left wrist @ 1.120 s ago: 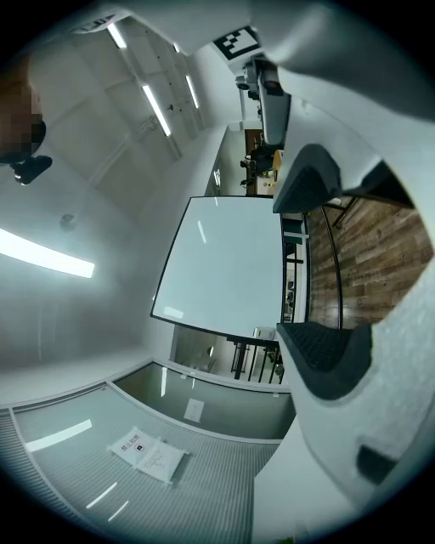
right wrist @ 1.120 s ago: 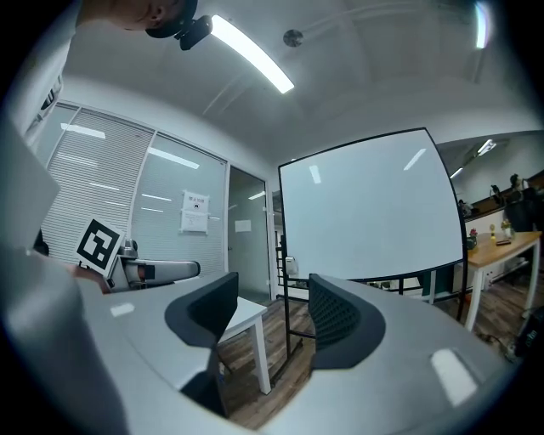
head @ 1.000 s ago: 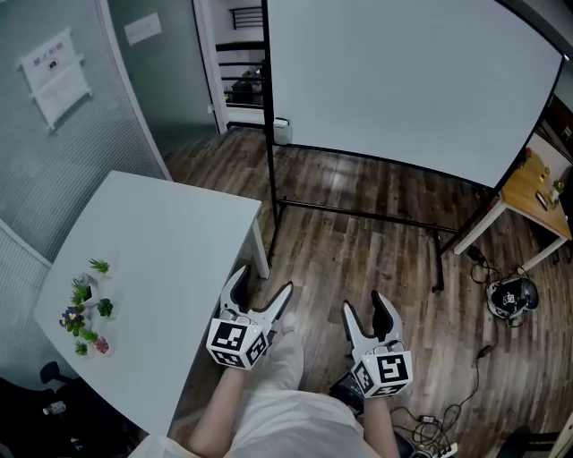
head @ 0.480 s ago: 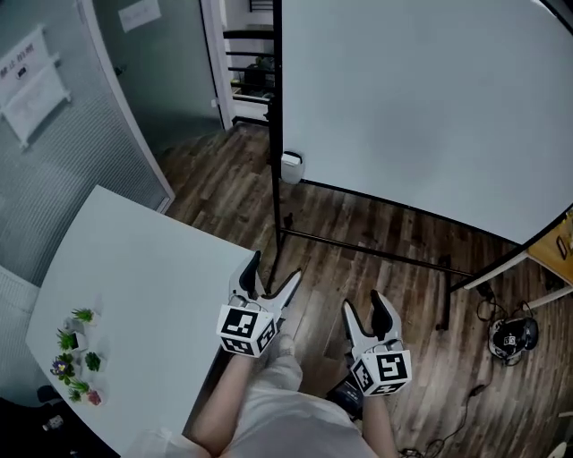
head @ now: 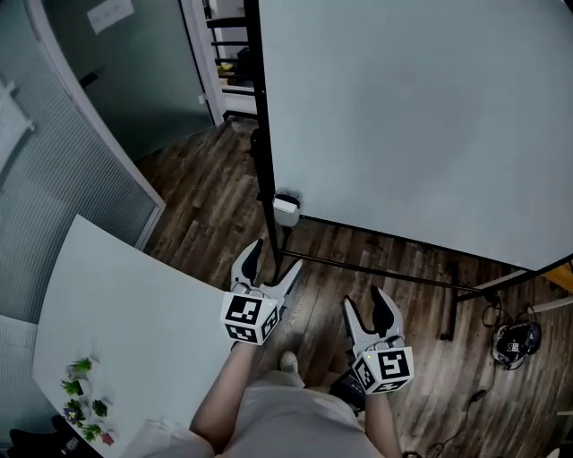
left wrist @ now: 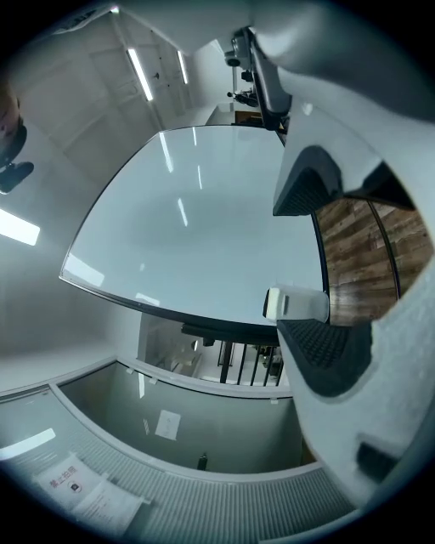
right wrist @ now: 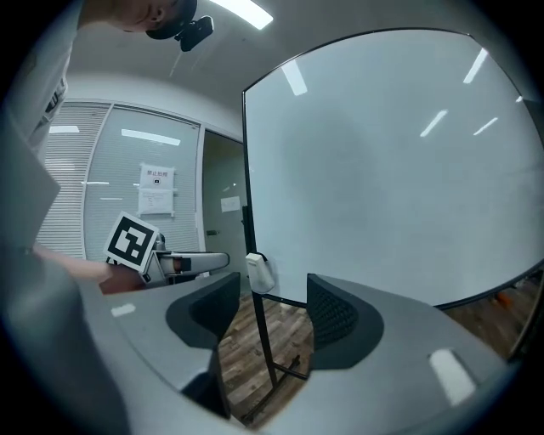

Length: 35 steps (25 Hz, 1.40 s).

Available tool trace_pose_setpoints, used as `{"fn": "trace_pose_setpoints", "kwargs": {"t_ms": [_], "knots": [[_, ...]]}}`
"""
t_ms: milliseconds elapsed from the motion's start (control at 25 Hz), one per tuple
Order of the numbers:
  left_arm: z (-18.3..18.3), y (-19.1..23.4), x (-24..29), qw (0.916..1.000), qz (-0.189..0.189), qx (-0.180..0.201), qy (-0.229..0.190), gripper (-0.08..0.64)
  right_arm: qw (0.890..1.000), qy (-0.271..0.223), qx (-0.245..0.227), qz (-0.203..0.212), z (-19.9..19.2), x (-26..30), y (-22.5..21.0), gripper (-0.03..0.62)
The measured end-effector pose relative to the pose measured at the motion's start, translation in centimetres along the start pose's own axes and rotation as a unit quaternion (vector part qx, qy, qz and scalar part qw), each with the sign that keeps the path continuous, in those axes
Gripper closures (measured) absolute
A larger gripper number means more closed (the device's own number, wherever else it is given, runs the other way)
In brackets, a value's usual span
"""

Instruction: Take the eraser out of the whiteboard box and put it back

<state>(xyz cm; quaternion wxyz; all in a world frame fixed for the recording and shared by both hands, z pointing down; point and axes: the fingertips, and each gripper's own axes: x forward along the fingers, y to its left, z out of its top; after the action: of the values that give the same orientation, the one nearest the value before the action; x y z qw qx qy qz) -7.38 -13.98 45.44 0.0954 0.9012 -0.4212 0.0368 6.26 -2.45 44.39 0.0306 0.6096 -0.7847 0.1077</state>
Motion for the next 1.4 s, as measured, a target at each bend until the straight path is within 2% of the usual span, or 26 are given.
{"fn": "trace_pose_setpoints", "kwargs": {"t_ms": [320,840,1400], "knots": [[0.2,3.8,5.8,0.9994,0.035,0.003,0.008,0.206,1.000,0.019,0.007,0.021,-0.2,4.5,-1.9,0.351],[-0.5,5.8,10.5,0.9957,0.088,0.006,0.029,0.219,0.997,0.042,0.001,0.071,-0.2,8.1,-5.2,0.354],[-1.0,7.0,12.5,0.9938,0.101,0.019,0.042,0.225,0.994,0.042,-0.004,0.102,0.2,11.0,-6.5,0.367]]}}
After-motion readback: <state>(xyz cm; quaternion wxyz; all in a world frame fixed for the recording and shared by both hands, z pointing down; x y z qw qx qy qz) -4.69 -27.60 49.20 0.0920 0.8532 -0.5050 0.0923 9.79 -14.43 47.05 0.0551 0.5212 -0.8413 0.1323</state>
